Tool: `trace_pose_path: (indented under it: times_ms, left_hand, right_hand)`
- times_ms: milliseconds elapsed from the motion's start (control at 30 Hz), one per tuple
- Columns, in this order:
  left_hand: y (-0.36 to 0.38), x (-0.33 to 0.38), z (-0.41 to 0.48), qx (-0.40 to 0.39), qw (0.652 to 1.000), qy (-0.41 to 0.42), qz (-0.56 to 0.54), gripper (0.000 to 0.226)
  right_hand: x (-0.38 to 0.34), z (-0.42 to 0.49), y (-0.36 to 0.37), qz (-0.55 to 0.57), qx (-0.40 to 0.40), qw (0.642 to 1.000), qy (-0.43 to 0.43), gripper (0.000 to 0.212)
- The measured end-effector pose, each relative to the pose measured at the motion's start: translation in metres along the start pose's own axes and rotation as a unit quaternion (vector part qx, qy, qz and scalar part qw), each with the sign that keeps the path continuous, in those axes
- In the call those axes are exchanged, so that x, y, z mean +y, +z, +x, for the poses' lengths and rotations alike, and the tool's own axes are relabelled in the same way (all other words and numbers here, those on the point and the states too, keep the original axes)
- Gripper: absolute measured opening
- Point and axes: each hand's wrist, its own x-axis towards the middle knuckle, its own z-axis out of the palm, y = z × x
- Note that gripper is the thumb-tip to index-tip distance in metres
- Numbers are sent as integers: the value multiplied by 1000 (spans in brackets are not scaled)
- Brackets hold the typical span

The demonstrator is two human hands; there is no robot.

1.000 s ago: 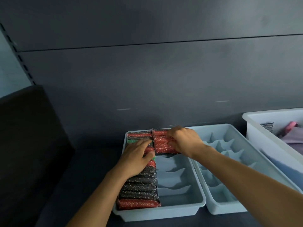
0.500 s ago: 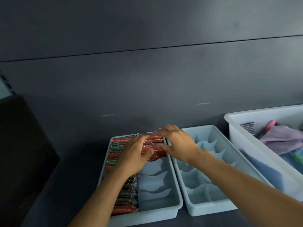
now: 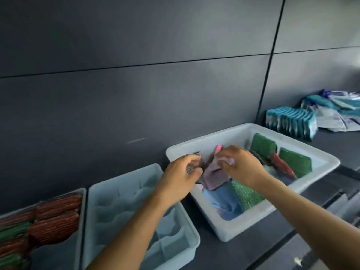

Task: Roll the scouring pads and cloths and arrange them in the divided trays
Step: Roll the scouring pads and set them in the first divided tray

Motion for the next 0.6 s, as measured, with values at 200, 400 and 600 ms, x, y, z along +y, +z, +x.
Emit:
trace_pose_path:
  times_ms: [200,400,600]
  left_hand:
    - [82,31,72,-105,993,-53,-10,23]
    - [129,49,100,-301,922,-133,202,45]
    - [131,46,105,-329,920,-156,146,80]
  right_hand:
    - [104,26,-42,-183,-20,972,149,41]
    - [146,30,-52,-206,-142,937,242,40]
    - [141,31,-52,-189,-56,962,189,13]
